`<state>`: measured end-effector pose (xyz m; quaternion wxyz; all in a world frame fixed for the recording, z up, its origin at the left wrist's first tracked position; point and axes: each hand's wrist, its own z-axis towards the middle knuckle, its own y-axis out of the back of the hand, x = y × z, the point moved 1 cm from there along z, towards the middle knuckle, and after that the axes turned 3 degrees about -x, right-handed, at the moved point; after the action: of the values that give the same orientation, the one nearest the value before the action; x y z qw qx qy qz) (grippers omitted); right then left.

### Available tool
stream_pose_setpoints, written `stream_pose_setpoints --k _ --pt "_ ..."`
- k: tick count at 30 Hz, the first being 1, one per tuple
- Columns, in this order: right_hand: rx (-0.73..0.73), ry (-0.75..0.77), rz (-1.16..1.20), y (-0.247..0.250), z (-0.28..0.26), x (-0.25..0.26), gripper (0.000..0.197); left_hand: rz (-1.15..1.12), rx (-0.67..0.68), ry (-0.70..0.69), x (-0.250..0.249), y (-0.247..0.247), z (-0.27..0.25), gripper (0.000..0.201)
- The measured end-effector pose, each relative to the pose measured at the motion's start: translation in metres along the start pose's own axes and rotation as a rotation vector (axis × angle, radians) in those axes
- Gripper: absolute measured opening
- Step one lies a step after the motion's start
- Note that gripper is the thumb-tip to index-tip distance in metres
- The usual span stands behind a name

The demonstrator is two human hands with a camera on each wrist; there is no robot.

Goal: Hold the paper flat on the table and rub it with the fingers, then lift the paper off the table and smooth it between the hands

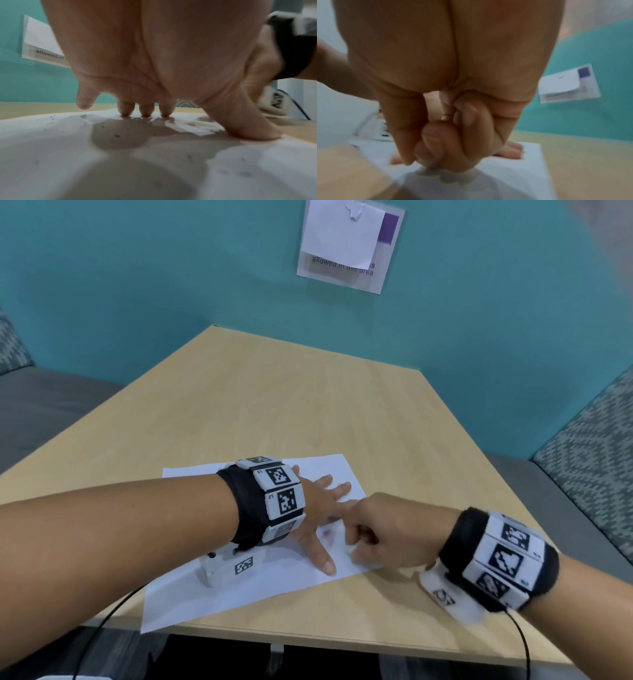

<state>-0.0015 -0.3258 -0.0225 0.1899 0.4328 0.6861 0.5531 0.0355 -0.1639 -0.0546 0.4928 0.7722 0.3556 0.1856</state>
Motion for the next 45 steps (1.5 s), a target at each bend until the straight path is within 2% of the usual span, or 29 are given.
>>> stream_pose_setpoints --k 2,6,10,14,19,23,30,33,35,38,41,43,45 --pt "0.033 0.033 0.042 -0.002 -0.002 0.006 0.006 -0.003 -0.002 0.001 0.003 -0.001 0.002 0.11" --pt "-0.041 -0.102 0.003 0.013 0.002 -0.017 0.005 0.035 0.013 0.004 0.0 0.001 0.001 0.116" --pt "0.031 -0.003 0.033 -0.004 -0.005 0.0 0.012 0.021 0.005 0.011 0.002 0.001 0.001 0.115" --pt "-0.061 -0.119 0.034 0.009 -0.005 -0.021 0.01 0.06 0.001 0.015 -0.001 0.0 0.001 0.118" --pt "-0.002 -0.018 0.026 -0.008 -0.012 -0.005 0.012 0.051 -0.003 0.021 -0.001 0.001 -0.001 0.118" --pt "-0.061 -0.215 -0.029 0.009 -0.012 -0.033 0.013 0.052 0.003 0.02 -0.004 0.004 -0.008 0.114" --pt "-0.188 -0.333 -0.183 0.02 -0.03 -0.06 0.005 0.03 0.034 -0.04 -0.009 0.01 -0.021 0.117" --pt "-0.174 -0.39 -0.219 0.014 -0.033 -0.067 0.007 -0.016 0.003 -0.047 -0.015 0.01 -0.034 0.119" --pt "-0.14 -0.414 -0.207 0.009 -0.035 -0.068 0.012 -0.118 -0.08 -0.034 -0.015 0.014 -0.045 0.116" --pt "-0.117 -0.445 -0.196 0.005 -0.035 -0.064 0.021 -0.3 -0.228 0.055 -0.001 0.014 -0.077 0.108" --pt "-0.157 -0.462 -0.309 0.006 -0.036 -0.049 0.037 -0.382 -0.4 0.181 0.018 0.009 -0.122 0.098" --pt "-0.212 -0.375 -0.324 0.001 -0.037 -0.031 0.036 -0.418 -0.517 0.285 0.028 0.0 -0.155 0.091" --pt "-0.174 -0.248 -0.264 -0.011 -0.037 -0.008 0.027 -0.486 -0.634 0.389 0.031 -0.015 -0.188 0.084"
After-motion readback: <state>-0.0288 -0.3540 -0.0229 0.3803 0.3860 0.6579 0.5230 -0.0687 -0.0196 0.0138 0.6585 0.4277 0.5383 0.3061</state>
